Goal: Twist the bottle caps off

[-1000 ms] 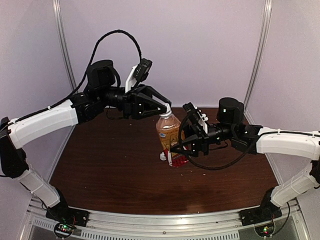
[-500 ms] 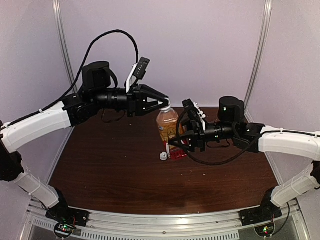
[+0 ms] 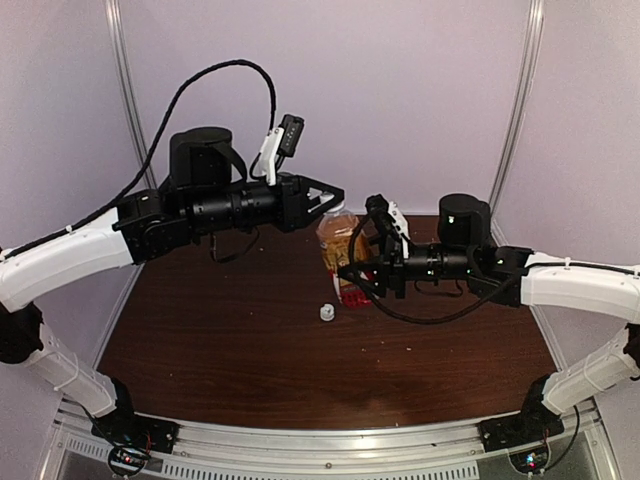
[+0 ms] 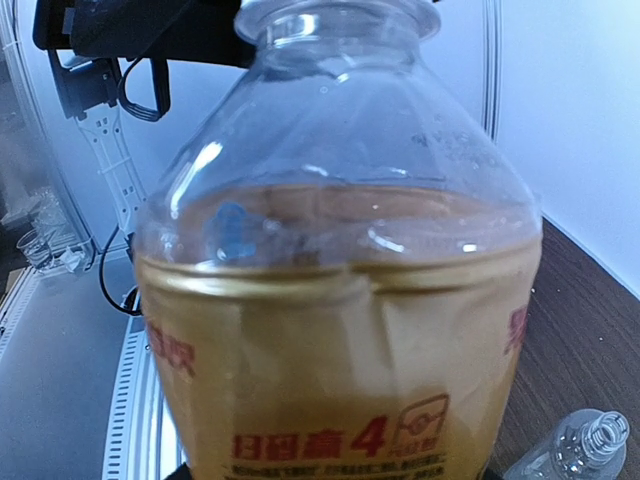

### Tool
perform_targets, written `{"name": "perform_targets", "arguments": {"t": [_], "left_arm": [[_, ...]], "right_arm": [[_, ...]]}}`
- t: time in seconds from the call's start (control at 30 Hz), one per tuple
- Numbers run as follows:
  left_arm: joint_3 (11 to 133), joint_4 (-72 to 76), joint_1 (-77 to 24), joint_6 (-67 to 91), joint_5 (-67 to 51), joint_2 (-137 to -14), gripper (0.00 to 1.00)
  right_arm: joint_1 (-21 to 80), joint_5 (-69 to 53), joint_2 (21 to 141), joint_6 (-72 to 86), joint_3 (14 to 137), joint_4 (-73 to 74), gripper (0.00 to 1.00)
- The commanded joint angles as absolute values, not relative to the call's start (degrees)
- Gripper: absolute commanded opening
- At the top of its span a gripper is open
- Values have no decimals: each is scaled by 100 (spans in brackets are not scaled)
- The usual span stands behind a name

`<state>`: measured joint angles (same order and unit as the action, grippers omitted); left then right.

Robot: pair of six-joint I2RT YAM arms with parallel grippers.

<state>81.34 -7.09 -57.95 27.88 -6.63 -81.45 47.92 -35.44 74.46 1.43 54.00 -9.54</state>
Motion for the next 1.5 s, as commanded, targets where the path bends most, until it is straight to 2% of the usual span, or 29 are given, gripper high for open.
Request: {"name": "perform_targets", "arguments": {"t": [0.0, 0.7, 0.97, 1.2, 1.47], "left_arm": [[8322, -600, -5805, 2840, -704, -8268, 22], [8367, -549, -5790, 2683, -1089, -8247, 50], [8329, -509, -5653, 2537, -1394, -8056, 68], [8133, -307, -5377, 2136, -2448, -7715, 80], [8007, 324, -5063, 1828, -4641, -7746, 83]], "right_arm": [[4764, -3326, 7216, 194, 5370, -1186, 31], [4759, -3806, 7185, 173, 5273, -1406, 31], [4762, -4052, 7159, 165, 5208, -1424, 31], [4759, -4647, 7136, 106, 5194, -1449, 31], [4764, -5858, 7374, 473, 5273, -1917, 31]]}}
